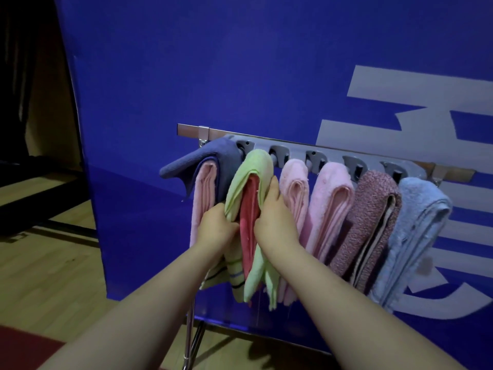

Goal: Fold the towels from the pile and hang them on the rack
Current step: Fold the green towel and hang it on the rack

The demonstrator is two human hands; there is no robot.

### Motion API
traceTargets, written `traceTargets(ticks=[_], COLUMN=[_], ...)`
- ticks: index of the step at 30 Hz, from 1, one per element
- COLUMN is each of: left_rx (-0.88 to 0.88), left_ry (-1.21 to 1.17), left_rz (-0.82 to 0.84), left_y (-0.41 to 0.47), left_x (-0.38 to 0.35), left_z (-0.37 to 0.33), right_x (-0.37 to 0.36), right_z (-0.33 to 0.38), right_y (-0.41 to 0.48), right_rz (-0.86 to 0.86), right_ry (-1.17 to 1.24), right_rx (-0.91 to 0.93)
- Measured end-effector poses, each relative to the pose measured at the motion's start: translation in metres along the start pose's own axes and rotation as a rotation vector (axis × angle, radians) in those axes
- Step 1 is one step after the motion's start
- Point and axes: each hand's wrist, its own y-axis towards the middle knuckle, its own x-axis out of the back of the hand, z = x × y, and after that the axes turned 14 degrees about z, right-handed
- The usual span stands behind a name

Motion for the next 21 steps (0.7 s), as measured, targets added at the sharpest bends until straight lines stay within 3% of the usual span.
traceTargets(ticks=[4,9,18,21], left_rx=[0.037,0.064,0.134,0.17], left_ry=[0.183,0.029,0.038,-0.036], left_rz=[-0.131,-0.237,0.092,0.08], left_y=[0.005,0.008,-0.007,-0.016], left_x=[-0.006,-0.014,-0.048,-0.056], left_z=[0.008,0.015,0.052,0.071], right_x=[-0.023,-0.037,-0.063,-0.079], right_z=[-0.02,-0.035,-0.037,-0.043], right_y=[0.001,0.007,-0.009,-0.018], right_rz=[-0.021,-0.183,0.055,0.049], right_ry=[0.359,0.353,0.392,0.406], right_rx=[-0.139,-0.17,-0.151,-0.191])
